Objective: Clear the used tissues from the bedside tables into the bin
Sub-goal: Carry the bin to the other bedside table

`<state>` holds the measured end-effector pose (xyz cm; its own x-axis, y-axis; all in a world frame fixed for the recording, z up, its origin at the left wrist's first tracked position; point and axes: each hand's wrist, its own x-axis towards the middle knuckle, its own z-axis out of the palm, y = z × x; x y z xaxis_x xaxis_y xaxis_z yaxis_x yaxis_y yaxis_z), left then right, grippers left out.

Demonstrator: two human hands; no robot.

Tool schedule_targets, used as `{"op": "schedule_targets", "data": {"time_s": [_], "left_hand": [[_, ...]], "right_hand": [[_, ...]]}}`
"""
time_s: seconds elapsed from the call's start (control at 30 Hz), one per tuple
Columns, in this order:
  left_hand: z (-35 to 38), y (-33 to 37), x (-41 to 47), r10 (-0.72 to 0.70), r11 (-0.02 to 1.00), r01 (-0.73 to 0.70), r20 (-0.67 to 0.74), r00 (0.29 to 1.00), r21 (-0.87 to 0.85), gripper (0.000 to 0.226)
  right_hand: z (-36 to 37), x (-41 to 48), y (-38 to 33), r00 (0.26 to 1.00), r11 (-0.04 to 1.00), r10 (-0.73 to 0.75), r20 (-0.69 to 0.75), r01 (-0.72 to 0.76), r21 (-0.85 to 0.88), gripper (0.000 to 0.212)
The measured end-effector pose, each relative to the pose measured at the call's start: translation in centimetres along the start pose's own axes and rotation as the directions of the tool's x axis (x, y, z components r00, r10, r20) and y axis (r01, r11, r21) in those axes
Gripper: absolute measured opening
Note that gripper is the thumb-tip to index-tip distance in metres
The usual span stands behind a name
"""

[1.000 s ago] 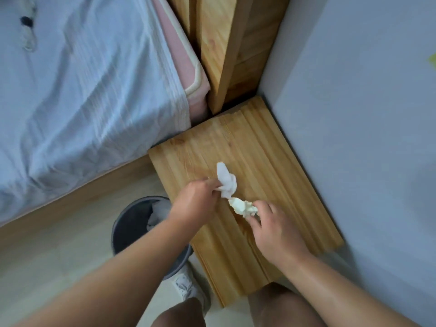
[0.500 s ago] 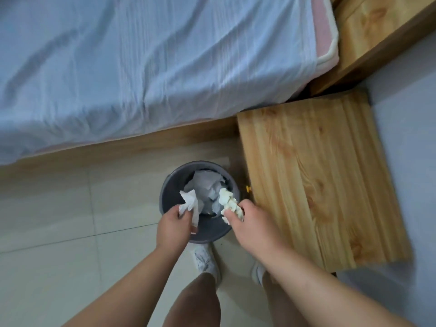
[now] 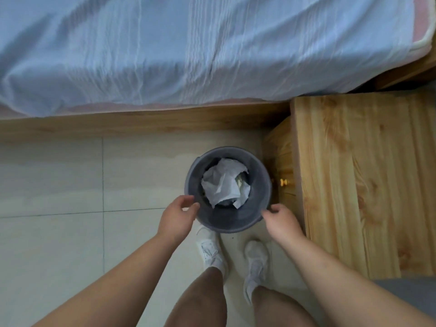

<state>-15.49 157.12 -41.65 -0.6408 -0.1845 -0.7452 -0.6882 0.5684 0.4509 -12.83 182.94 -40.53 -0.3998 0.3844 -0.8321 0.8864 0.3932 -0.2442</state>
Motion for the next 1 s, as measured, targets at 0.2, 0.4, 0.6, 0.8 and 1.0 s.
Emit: {"op": "schedule_targets", "data": {"time_s": [0.2,0.4,0.6,0.8,1.0], "left_hand": [[1.0,-3.1,5.3,-0.098,0.995,0.097,0.094,0.991,0.011,0.080],[1.7,-3.1,8.5,-0.167,0.952,0.223,0.253,0.953,-0.209,0.037],[-2.0,-3.4,1.8,-0.194,0.940,0.240,0.200,0.960,-0.241,0.030],[-10.6,-1.2,-12.4,-0.198,0.878,0.247,0.157,0.967,-0.411,0.028],[-21.6,2.9,-27.2,-0.176,0.823,0.130,-0.030,0.984,-0.553,0.028]], "right_hand": [[3.0,4.7,-0.1,0.995,0.975,0.097,0.014,-0.098,0.198,0.053],[4.6,8.0,-0.5,0.994,0.979,0.097,-0.054,-0.085,0.185,0.052],[3.1,1.5,-0.3,1.000,0.988,-0.005,0.010,0.004,0.156,0.047],[-3.6,-11.3,-2.9,0.974,0.976,-0.217,0.068,0.214,0.043,0.046],[-11.2,-26.8,-10.1,0.877,0.885,-0.462,0.134,0.466,0.003,0.051]]}}
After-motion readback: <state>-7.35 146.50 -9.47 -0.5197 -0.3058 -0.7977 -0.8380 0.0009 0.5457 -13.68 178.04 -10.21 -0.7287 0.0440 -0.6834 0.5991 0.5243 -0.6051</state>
